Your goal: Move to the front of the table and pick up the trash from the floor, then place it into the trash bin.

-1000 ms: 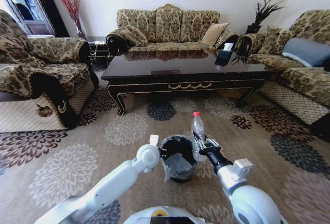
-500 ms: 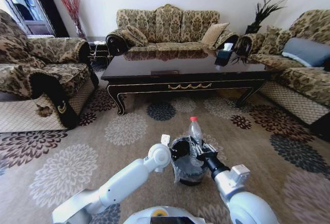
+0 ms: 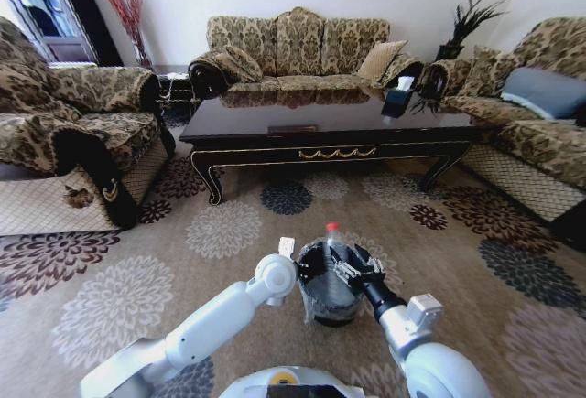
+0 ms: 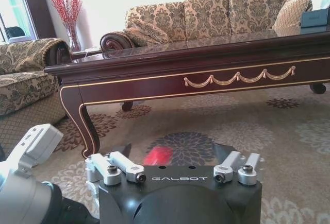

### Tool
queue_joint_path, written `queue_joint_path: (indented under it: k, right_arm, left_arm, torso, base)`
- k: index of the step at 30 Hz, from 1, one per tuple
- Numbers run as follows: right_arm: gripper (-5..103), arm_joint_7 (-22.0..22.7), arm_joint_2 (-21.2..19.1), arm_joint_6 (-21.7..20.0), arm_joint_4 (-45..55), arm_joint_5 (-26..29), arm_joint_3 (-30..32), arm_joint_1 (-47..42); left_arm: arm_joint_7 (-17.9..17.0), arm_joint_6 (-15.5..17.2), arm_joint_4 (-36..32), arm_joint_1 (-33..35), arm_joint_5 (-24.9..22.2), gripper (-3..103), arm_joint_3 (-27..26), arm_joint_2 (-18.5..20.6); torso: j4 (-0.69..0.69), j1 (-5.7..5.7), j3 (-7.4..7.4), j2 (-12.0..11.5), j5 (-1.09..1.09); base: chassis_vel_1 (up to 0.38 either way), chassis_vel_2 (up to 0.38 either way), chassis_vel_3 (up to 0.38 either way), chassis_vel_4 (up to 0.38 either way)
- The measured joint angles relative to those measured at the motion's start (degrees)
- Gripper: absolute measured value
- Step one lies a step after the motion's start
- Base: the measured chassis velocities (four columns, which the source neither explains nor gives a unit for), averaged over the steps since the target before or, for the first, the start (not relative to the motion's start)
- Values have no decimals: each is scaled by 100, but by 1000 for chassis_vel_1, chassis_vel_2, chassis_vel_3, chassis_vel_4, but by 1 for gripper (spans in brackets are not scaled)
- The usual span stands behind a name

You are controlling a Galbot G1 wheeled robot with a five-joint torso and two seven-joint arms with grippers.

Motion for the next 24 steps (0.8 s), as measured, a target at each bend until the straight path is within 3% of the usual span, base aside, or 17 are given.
queue_joint_path:
  k: [2,5,24]
  right_arm:
    - [97,3,17,-2,-1,-5,-1,-17]
    - [99,4,33,-3,-2,-13,-2,-33]
    - [100,-8,282,47,-5,-140,-15,-217]
  left_arm:
    - [2,0,-35,69,20,0,-53,32]
    - [2,-1,-62,115,46,0,-104,76]
    - [-29,-7,105,400,190,0,-945,267]
  torso:
    - [0,0,0,0,0]
    - [0,0,0,0,0]
    - [0,0,0,0,0]
  base:
    - [0,0,0,0]
    - [0,0,0,0]
    - [0,0,0,0]
